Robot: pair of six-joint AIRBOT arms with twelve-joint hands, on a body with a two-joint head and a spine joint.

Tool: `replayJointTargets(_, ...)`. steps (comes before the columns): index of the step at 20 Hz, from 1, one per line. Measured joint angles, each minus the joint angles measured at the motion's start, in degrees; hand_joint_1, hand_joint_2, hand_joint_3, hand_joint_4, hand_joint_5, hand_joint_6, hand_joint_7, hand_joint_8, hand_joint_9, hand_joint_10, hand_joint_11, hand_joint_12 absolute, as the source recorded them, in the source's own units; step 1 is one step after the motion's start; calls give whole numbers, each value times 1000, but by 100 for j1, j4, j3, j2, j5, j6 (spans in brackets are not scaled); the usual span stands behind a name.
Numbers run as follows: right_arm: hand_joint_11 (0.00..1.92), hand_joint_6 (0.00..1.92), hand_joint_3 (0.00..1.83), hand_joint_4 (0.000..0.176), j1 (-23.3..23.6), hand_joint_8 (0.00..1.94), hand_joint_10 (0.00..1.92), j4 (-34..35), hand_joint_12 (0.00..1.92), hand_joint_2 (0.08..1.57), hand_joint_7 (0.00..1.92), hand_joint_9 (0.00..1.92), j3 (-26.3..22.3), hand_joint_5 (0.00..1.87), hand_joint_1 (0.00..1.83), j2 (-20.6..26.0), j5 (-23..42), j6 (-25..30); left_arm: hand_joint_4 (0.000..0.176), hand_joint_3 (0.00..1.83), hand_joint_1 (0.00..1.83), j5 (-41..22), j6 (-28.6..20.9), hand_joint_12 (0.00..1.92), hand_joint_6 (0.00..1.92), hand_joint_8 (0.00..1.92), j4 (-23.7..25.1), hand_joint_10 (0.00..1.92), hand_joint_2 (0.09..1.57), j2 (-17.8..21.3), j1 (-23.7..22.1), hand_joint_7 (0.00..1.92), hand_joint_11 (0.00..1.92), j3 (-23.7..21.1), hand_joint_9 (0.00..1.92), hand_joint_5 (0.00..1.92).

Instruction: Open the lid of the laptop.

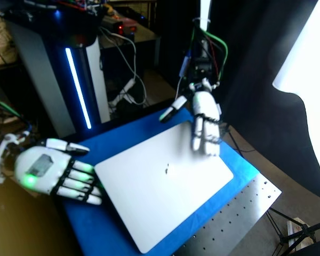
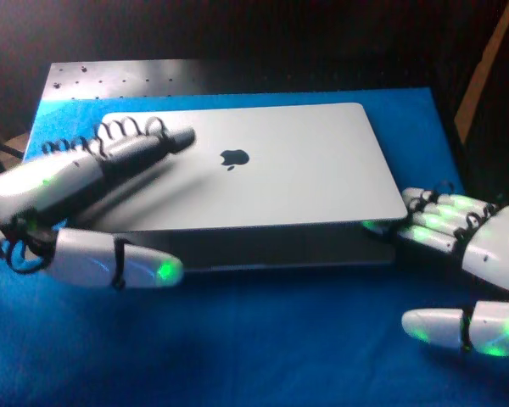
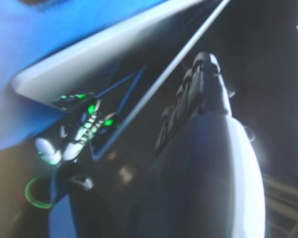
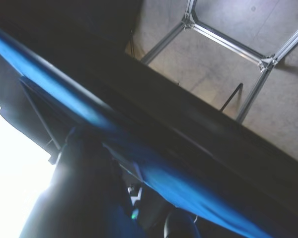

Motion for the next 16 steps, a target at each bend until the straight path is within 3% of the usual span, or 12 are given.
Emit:
replayJointTargets(5,0,0,4,0,92,0,0,-37,0,1277,0,0,57,0,0,-140,-7,2,176,4,482,50,-9,0,0,0,-96,0,829,-11,-70,0,0,66,0,0)
replayJointTargets(16,0,0,0,0,452,0,0,-299,0,1263,0,0,260,0,0,-446,-275,4,176,0,592,20,-2,0,0,0,-111,0,843,-177,-72,0,0,136,0,0)
